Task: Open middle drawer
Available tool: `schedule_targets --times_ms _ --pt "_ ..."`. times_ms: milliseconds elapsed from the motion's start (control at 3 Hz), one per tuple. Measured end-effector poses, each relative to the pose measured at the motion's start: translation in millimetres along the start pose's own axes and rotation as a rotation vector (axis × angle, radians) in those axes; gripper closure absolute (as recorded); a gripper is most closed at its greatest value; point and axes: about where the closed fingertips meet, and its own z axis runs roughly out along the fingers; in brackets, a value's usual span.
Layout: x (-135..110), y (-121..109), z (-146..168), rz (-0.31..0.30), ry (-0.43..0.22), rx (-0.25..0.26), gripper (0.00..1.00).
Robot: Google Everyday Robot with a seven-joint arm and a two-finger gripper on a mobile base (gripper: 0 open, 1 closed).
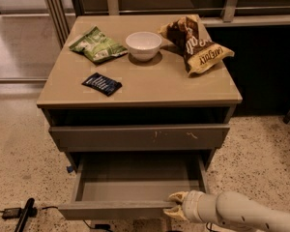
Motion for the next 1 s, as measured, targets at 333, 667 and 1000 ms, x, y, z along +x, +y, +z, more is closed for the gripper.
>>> schedule_targets --times_ms 333,667,1000 --pt "0.0 0.0 0.0 0.0 0.0 0.0 0.58" --pt "0.0 0.0 0.1 0.0 0.0 0.0 0.35" --pt "0.0 0.0 0.1 0.0 0.0 0.0 0.12"
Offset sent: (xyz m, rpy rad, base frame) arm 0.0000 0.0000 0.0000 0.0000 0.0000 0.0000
